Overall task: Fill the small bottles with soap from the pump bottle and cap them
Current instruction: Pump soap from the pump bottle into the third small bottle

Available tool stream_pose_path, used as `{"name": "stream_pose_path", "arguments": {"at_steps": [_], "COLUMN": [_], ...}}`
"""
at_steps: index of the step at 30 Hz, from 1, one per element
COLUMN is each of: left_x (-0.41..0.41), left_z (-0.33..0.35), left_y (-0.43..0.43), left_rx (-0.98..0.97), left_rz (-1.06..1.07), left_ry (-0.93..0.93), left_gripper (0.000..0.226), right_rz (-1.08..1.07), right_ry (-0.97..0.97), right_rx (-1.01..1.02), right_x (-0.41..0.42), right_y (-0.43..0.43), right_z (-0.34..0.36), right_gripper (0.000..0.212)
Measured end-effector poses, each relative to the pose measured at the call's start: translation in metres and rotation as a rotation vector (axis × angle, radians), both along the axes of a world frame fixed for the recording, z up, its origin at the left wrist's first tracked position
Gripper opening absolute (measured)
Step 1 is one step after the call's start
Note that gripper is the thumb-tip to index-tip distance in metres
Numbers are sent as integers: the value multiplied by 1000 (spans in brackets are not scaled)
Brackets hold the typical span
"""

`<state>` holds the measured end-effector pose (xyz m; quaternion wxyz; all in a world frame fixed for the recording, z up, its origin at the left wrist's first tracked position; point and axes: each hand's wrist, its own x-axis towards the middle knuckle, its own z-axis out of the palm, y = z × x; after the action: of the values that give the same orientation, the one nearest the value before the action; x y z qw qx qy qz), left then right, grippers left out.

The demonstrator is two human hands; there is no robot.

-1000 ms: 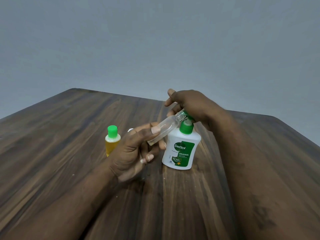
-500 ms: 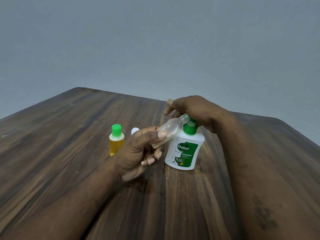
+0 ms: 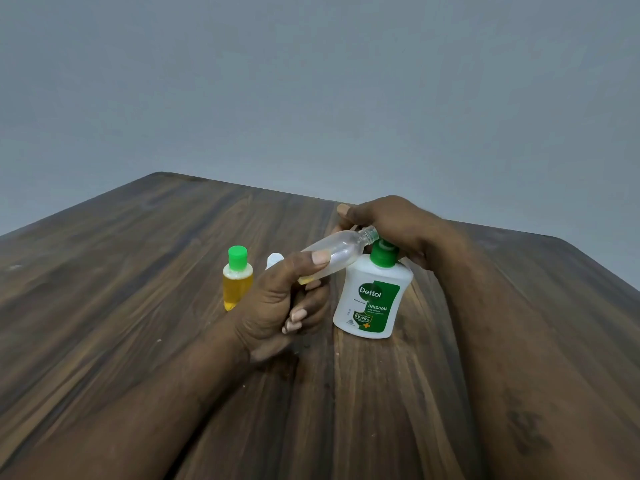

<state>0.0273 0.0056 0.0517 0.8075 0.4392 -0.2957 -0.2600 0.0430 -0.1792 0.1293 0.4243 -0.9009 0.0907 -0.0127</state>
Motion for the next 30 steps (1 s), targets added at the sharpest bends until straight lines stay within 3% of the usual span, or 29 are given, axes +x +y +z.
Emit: {"name": "stream_pose_path", "arguments": {"at_steps": [7,13,16,22,30], "left_x": [5,8,8,11,18], "left_z": [-2,-8,-8,-9,-18], "left_y": [-2,0,1,0,0], "left_rx": [-7,17,10,-24,23], "left_rz": [15,53,69,39,100], "left_ry": [-3,42,54,19,-13], "left_gripper": [55,68,55,73,74], "right_rz": [38,22,-6,49,3], "right_ry": [-100,-45,-35,-96,-44], "right_rx": [-34,18,34,-29,34], "right_x": [-3,-1,0,0,1], "right_y": [-1,1,-2,-2,-2], "right_z": [9,-1,-4,5,-4], "right_gripper": [46,43,41,49,47]}}
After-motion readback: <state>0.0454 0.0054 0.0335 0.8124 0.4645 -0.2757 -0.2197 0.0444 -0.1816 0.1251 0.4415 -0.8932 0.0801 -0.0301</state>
